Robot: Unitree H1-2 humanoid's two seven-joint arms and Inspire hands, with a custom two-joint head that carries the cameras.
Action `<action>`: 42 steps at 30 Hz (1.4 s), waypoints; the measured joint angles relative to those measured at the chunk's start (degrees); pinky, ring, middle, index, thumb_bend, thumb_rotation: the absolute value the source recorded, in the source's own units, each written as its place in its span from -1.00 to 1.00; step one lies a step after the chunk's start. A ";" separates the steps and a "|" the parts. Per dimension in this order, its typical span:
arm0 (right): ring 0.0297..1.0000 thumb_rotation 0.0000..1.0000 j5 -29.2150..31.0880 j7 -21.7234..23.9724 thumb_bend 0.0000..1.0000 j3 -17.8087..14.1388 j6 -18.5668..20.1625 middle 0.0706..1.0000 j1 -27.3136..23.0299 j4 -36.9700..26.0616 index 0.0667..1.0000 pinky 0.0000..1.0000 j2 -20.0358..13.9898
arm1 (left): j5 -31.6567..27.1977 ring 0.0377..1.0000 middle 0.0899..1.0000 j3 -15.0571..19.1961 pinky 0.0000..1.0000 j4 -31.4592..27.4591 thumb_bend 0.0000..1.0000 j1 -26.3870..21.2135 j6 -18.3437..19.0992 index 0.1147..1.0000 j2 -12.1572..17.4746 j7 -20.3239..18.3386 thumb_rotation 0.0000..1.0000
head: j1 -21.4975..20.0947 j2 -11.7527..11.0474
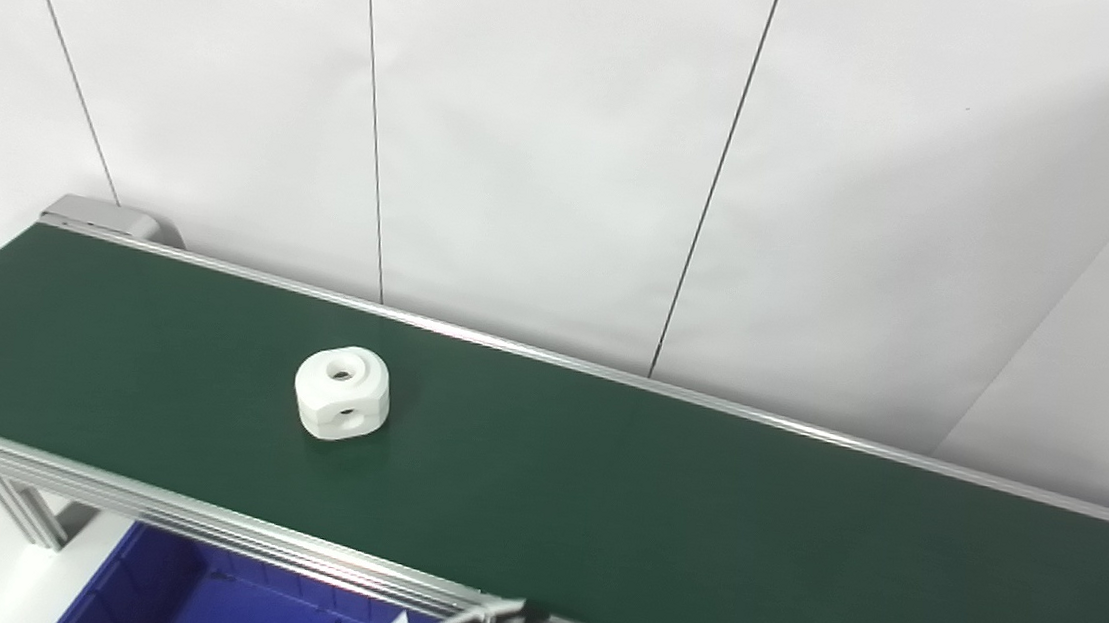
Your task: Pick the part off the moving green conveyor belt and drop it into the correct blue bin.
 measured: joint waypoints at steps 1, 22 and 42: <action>0.84 0.63 0.07 -0.02 0.66 0.13 0.00 0.87 -0.17 0.11 0.86 0.68 0.00 | -0.99 0.43 0.57 1.20 0.23 -1.66 0.69 -0.09 -0.01 0.61 -0.21 -0.93 0.12 | -0.09 0.17; 0.75 0.67 0.33 -1.18 0.75 1.31 0.00 0.83 -1.75 1.61 0.84 0.54 -0.15 | 3.12 0.82 0.89 20.37 0.68 -9.13 0.53 -11.86 9.26 0.81 -0.89 -12.45 -0.20 | -0.18 2.63; 0.68 0.63 1.56 -4.55 0.74 6.80 0.00 0.74 -3.76 1.34 0.80 0.53 -3.18 | 21.87 0.87 0.93 22.28 0.70 14.53 0.64 -29.87 21.35 0.83 -2.46 -10.91 -0.55 | -0.35 4.92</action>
